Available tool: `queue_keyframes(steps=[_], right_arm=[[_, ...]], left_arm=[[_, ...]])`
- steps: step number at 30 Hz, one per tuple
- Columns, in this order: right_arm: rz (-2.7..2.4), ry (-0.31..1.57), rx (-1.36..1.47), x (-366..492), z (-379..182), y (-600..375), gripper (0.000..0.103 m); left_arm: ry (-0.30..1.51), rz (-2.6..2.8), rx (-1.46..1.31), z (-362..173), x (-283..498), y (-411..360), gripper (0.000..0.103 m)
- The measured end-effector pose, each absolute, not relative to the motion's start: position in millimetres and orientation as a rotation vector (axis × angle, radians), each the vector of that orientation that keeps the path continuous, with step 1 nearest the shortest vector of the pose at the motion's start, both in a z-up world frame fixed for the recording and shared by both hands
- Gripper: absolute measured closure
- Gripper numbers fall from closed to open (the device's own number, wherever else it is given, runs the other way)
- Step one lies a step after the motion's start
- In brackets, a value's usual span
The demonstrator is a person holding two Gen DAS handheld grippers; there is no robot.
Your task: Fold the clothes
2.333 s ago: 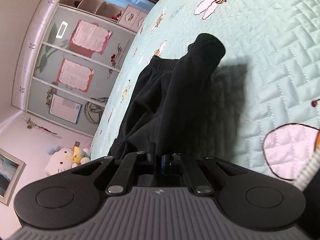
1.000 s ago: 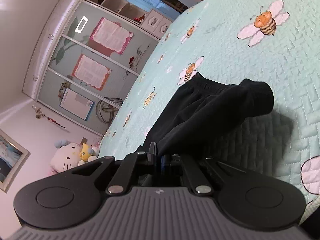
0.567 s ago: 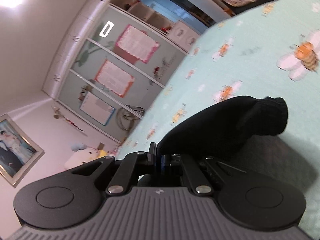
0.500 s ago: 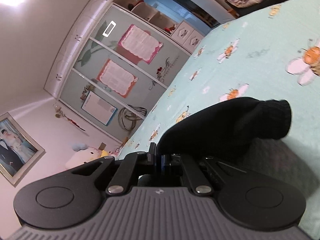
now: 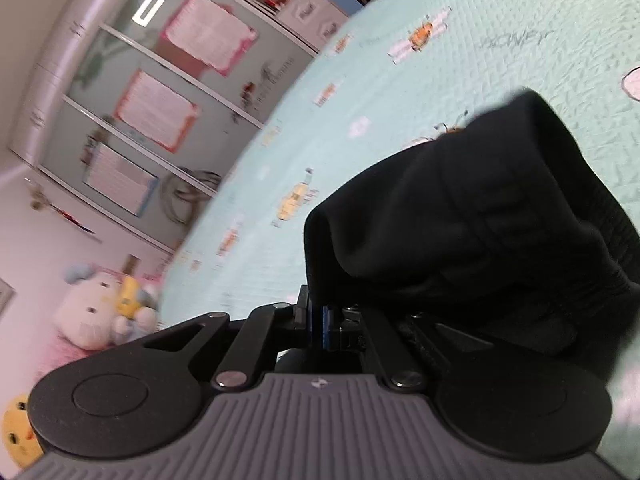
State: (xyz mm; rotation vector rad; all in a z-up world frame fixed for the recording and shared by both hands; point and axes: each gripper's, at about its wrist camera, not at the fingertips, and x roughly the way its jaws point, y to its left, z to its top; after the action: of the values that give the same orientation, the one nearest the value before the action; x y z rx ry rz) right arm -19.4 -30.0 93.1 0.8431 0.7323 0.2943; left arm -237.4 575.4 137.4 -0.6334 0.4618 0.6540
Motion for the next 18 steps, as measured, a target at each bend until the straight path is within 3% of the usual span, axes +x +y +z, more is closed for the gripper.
queue_keyframes(steps=[4,6,8,12,14,18], right_arm=[[0.304,0.759,0.966,-4,70,-37,0.095],[0.308,0.772,1.028,4,58,-41,0.079],[0.312,0.785,1.09,11,46,-44,0.074],[0.32,0.809,1.214,27,22,-51,0.072],[0.342,0.812,1.236,22,18,-51,0.064],[0.444,0.789,1.149,-23,35,-41,0.055]], left_arm=[[0.562,0.668,-0.626,120,-204,594,0.085],[0.644,0.686,-0.623,106,-190,604,0.076],[0.706,0.699,-0.619,94,-181,612,0.076],[0.682,0.671,-0.627,91,-203,616,0.076],[0.665,0.643,-0.643,95,-220,617,0.075],[0.634,0.588,-0.648,111,-260,613,0.064]])
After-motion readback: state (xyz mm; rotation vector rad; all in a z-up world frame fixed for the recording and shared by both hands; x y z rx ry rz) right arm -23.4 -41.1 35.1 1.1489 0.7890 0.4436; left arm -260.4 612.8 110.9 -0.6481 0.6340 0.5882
